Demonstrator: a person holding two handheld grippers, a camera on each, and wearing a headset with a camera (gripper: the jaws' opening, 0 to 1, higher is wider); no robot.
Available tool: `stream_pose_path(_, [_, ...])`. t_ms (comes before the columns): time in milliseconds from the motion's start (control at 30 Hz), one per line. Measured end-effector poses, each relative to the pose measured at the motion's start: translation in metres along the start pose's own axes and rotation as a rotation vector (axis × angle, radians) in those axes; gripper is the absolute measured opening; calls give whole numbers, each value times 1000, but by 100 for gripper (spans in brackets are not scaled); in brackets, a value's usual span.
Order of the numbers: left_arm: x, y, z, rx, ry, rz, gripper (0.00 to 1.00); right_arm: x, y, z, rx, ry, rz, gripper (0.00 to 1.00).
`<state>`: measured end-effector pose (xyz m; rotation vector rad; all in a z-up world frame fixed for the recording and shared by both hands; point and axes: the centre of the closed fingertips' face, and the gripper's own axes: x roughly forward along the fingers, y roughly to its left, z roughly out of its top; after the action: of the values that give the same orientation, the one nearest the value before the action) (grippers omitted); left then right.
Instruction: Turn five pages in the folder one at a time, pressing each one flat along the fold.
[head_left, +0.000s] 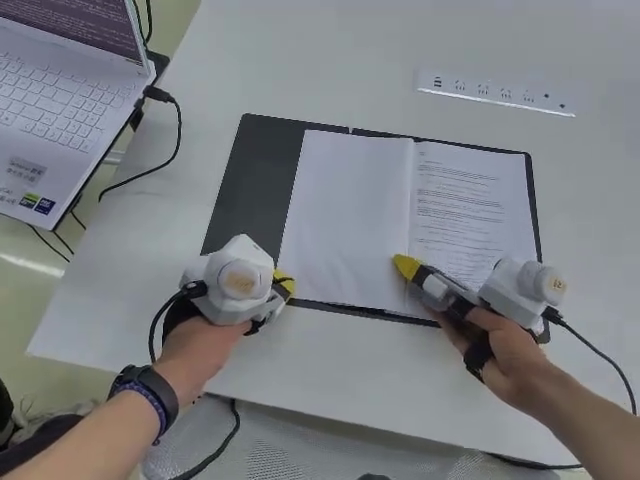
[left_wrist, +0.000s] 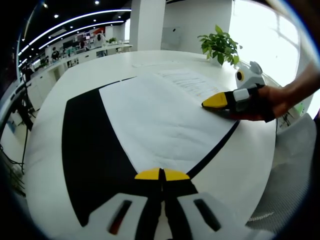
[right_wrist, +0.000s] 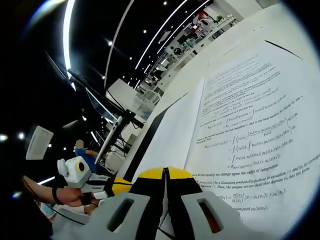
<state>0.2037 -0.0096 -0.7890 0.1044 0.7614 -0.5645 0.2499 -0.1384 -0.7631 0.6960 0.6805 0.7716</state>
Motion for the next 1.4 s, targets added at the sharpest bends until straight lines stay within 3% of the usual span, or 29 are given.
stream_pose_path(367, [0, 0, 0, 9, -1, 4, 0, -15, -1, -24, -11, 54, 11, 0])
stream_pose_path(700, [0, 0, 0, 15, 3, 7, 0, -24, 1, -35, 0, 65, 9, 0])
stream_pose_path(1233, [1, 0, 1, 0, 33, 1, 0, -25, 1, -37, 19, 94, -22, 0])
stream_pose_path(1400, [-1, -3, 2, -132, 33, -59, 3, -26, 3, -36, 47, 94, -21, 0])
